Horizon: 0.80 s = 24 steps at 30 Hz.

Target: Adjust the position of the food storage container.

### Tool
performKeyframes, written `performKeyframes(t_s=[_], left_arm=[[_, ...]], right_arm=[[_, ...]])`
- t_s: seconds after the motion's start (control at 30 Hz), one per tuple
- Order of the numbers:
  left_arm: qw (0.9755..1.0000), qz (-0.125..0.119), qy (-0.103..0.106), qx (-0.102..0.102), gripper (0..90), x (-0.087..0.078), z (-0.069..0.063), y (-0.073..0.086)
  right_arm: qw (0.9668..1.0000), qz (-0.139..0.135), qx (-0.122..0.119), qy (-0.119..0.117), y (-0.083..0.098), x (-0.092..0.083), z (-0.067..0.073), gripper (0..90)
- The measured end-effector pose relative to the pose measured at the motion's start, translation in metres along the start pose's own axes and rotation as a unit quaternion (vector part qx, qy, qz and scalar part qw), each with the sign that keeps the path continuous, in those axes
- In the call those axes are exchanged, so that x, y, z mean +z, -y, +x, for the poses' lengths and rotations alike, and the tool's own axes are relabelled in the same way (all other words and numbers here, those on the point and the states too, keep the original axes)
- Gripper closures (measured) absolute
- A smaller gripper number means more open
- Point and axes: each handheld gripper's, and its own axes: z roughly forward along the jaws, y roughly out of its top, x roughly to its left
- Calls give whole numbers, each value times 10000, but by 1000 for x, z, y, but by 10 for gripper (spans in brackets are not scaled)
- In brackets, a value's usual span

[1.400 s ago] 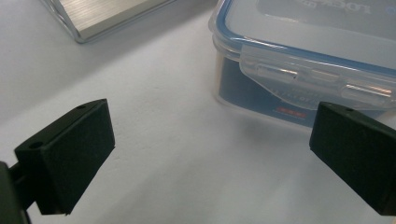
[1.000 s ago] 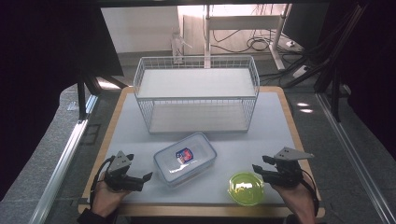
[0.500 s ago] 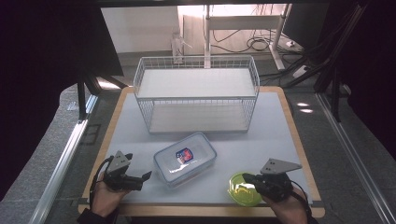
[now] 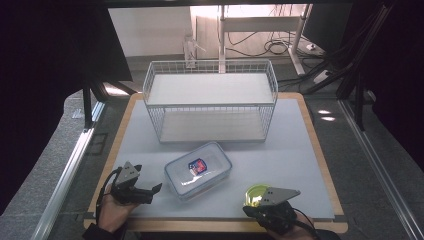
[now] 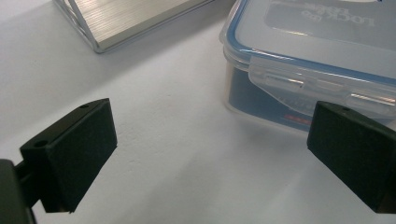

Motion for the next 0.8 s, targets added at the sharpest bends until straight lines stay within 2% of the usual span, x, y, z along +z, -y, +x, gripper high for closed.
performKeyframes(t_s=[0.07, 0.27, 0.3, 0.33, 0.37, 0.4, 0.43, 0.53, 0.63, 0.7, 0.8], left_arm=[[10000, 2, -25, 2, 15, 0, 0, 0], [10000, 0, -13, -20, 17, 0, 0, 0], [10000, 4, -16, -12, 18, 0, 0, 0], [10000, 3, -17, -6, 18, 0, 0, 0], [10000, 3, -23, -6, 18, 0, 0, 0], [10000, 9, -18, -8, 19, 0, 0, 0], [10000, 23, -21, -6, 19, 1, 0, 0], [10000, 19, -20, -6, 20, 0, 0, 0], [10000, 26, -19, -7, 22, 0, 0, 0], [10000, 33, -23, -2, 22, 1, 0, 0], [10000, 40, -18, -16, 25, 1, 0, 0]], right_arm=[[10000, 67, -19, 11, 1, 2, 0, 900], [9999, 9, 115, -25, 2, 0, -6, 900], [9997, 147, 169, 134, 4, 0, -9, 900], [9995, 146, 275, 31, 5, 0, -10, 900], [9995, 146, 275, 31, 5, 0, -10, 900], [9987, 17, 443, -235, 5, -1, -11, 900], [9992, 46, 328, -202, 3, 0, -8, 900], [9995, 168, 195, -188, 2, 3, -3, 900], [9994, 201, 205, -188, 3, 4, -4, 900], [9995, 249, 172, -72, 3, 3, -5, 900], [9993, 277, 242, -36, 6, 4, -9, 900]])
